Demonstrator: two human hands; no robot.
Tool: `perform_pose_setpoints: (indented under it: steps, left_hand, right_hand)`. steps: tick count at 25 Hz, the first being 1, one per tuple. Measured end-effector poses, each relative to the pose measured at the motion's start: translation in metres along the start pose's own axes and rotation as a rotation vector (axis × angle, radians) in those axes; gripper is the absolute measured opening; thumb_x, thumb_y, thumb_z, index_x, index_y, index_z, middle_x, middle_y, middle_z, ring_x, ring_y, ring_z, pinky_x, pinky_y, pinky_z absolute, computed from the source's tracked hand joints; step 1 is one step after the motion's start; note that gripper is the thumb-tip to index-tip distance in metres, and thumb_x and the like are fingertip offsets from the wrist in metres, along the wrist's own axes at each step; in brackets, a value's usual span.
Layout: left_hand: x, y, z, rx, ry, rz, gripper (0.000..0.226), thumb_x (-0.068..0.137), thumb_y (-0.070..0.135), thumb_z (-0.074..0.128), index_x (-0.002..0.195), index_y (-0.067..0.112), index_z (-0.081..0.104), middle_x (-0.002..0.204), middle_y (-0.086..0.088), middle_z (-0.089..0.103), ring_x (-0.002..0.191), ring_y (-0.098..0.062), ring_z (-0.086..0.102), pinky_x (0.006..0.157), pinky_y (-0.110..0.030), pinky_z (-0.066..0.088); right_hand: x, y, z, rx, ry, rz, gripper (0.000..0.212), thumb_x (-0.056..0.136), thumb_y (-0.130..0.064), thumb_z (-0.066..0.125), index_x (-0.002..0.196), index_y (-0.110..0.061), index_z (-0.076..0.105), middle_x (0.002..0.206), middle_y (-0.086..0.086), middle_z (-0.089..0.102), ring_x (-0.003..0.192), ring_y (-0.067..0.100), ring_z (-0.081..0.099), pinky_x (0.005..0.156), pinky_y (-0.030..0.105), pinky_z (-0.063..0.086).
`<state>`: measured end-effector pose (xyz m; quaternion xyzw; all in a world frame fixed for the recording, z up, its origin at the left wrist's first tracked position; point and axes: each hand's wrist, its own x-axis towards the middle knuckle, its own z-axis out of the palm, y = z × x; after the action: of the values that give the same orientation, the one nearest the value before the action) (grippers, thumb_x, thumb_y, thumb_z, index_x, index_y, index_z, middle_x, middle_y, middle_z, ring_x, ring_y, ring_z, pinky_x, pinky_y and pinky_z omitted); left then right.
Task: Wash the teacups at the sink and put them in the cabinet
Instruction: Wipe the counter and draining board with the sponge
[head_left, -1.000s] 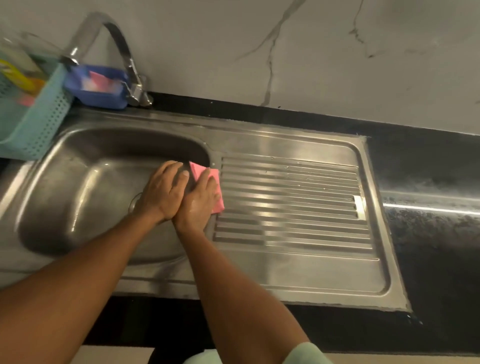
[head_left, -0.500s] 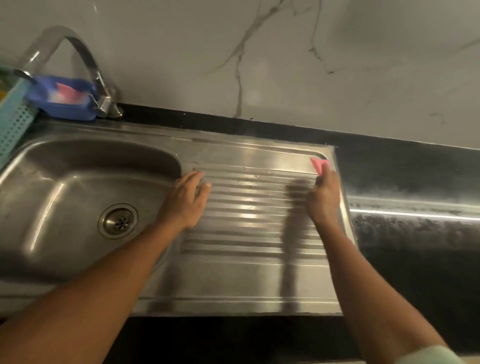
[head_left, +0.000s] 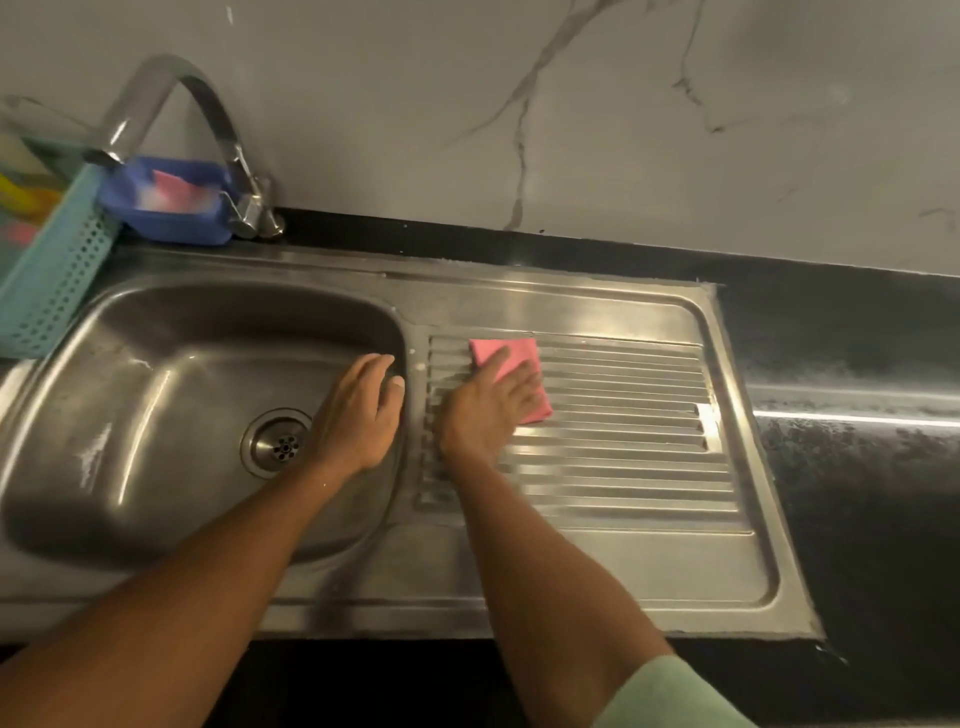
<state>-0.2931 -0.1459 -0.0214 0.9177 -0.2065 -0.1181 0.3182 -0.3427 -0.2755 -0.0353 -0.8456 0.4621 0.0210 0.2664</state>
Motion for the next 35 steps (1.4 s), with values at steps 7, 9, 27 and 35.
perform_pose_setpoints:
  steps: [7,9,27,35]
  left_hand:
    - [-0.003,-0.038,-0.043,-0.079,0.042,-0.101,0.044,0.107,0.027,0.043,0.14,0.001,0.056,0.148,-0.016,0.052,0.138,-0.03,0.046,0.117,-0.035,0.03]
    - [-0.003,-0.035,-0.052,-0.115,0.052,-0.119,0.045,0.107,0.029,0.041,0.141,0.003,0.056,0.148,-0.013,0.052,0.138,-0.027,0.046,0.117,-0.033,0.03]
    - [0.018,0.029,0.009,0.037,-0.03,-0.001,0.045,0.107,0.028,0.042,0.145,0.006,0.05,0.152,-0.01,0.048,0.139,-0.028,0.044,0.114,-0.039,0.035]
    - [0.018,-0.018,-0.038,0.046,0.0,-0.058,0.047,0.108,0.029,0.039,0.149,0.008,0.047,0.154,-0.009,0.045,0.143,-0.025,0.039,0.117,-0.037,0.03]
  right_hand:
    - [-0.063,-0.086,0.029,0.188,-0.125,-0.14,0.063,0.105,-0.018,0.041,0.16,-0.012,0.011,0.153,0.02,0.039,0.137,0.036,0.044,0.114,0.047,0.036]
    - [-0.067,-0.095,0.026,0.438,-0.2,-0.087,0.064,0.104,-0.018,0.048,0.16,-0.015,0.016,0.146,0.014,0.051,0.126,0.03,0.056,0.101,0.039,0.047]
    - [0.116,0.107,-0.074,-0.235,0.207,0.114,0.055,0.103,-0.021,0.042,0.155,-0.014,0.025,0.158,0.029,0.029,0.146,0.049,0.024,0.121,0.058,0.019]
    - [0.024,-0.043,0.01,-0.221,-0.086,-0.113,0.057,0.108,-0.021,0.027,0.16,-0.007,0.006,0.16,0.035,0.015,0.148,0.051,0.017,0.121,0.059,0.015]
